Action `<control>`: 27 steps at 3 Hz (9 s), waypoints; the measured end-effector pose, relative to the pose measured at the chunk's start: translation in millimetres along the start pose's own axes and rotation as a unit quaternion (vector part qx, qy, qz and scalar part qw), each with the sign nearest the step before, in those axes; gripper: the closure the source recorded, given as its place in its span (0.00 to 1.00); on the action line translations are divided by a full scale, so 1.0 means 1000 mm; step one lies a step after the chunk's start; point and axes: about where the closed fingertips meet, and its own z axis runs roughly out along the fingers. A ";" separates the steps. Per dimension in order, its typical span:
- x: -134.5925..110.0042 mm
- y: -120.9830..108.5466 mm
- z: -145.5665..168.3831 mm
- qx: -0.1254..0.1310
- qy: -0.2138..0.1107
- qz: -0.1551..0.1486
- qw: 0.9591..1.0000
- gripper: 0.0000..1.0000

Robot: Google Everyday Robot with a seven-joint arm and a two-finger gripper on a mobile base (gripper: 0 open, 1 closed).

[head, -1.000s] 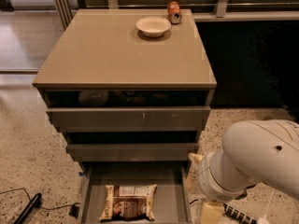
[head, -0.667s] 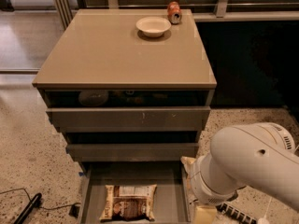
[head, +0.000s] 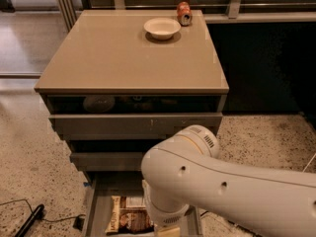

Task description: Pick brown chip bag from bottom drawer and place on counter

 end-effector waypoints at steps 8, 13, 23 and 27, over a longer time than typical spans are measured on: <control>-0.028 -0.153 0.029 0.005 -0.066 0.008 0.998 0.00; 0.030 -0.195 0.032 0.004 -0.066 0.070 0.995 0.00; -0.003 -0.138 0.128 0.060 -0.101 0.050 0.992 0.00; -0.049 -0.185 0.162 0.079 -0.149 0.041 0.985 0.00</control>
Offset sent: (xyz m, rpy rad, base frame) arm 0.0221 0.0095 -0.0152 0.0556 -0.0450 -0.0265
